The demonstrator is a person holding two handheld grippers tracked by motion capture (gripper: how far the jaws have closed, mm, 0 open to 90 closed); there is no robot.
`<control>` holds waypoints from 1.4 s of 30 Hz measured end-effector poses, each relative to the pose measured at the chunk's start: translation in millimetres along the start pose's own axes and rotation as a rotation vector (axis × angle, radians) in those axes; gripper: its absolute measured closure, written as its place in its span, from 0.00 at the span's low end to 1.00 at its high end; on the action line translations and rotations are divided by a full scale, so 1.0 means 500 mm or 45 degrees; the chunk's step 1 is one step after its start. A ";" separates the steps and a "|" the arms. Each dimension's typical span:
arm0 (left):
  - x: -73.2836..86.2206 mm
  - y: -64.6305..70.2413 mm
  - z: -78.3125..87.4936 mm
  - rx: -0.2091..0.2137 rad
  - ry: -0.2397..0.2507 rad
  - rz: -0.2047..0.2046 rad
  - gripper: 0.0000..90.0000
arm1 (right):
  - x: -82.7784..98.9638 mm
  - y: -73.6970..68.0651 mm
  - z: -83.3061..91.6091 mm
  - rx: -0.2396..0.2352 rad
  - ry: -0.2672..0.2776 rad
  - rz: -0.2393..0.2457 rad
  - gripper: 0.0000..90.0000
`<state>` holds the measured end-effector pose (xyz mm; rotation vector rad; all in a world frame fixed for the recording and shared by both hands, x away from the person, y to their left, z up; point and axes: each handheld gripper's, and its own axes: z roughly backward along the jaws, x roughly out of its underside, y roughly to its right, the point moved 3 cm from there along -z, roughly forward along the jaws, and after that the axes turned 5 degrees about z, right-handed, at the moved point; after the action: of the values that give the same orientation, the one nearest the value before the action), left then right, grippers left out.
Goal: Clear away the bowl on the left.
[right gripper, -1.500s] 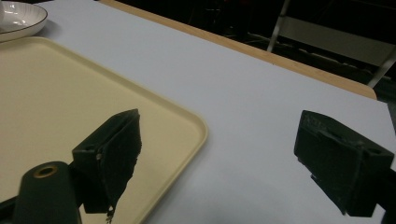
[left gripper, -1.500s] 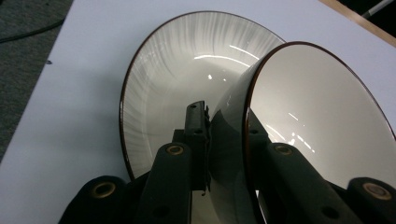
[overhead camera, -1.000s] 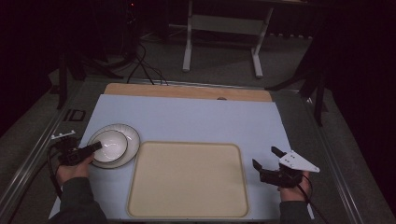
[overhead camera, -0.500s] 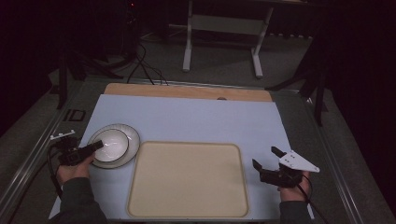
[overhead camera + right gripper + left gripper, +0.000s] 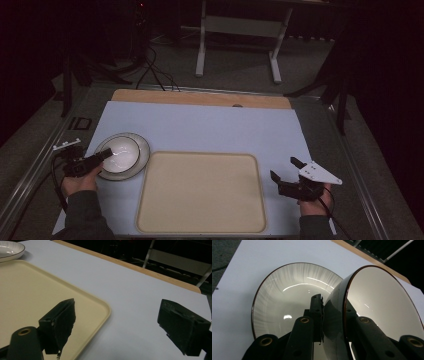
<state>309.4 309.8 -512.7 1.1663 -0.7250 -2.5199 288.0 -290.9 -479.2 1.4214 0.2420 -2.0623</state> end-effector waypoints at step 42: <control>-0.005 0.071 0.032 0.143 0.065 -0.060 0.86 | 0.000 0.003 0.003 0.005 0.008 -0.003 0.16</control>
<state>300.0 286.4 -482.8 1.2939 -0.8453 -2.5058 287.5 -292.6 -478.1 1.4309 0.2427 -2.0614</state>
